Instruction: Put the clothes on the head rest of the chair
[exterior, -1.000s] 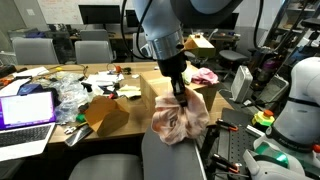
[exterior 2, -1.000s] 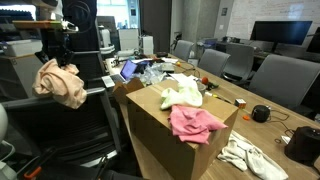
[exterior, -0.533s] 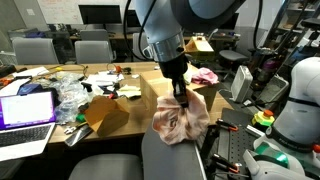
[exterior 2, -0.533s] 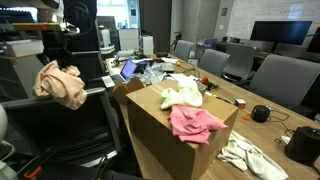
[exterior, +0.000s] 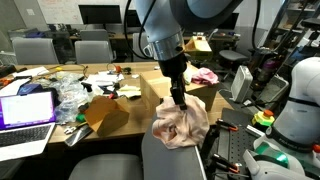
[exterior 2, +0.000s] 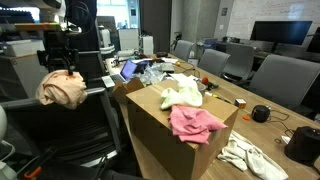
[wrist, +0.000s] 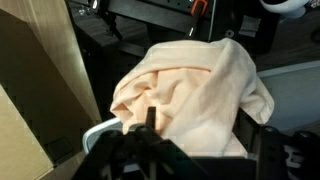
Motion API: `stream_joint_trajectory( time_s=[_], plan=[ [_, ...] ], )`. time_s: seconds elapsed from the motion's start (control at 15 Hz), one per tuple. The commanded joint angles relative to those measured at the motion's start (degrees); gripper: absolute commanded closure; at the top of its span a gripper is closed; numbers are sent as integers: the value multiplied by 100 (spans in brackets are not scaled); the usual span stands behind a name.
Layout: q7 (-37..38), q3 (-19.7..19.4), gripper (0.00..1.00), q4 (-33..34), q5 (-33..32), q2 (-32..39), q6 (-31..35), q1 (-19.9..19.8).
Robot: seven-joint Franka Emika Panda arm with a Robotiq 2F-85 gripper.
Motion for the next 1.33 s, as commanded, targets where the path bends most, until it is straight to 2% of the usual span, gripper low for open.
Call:
stream_joint_trajectory(
  time_s=[0.0, 0.33, 0.53, 0.93, 1.27],
  plan=[
    [78, -26, 0, 3, 93, -77, 63, -32],
    [103, -105, 0, 45, 97, -185, 56, -97],
    [163, -314, 0, 176, 185, -435, 2, -279],
    [340, -919, 0, 295, 478, -1150, 57, -858],
    [515, -1500, 0, 213, 672, -1372, 230, -1461]
  ],
)
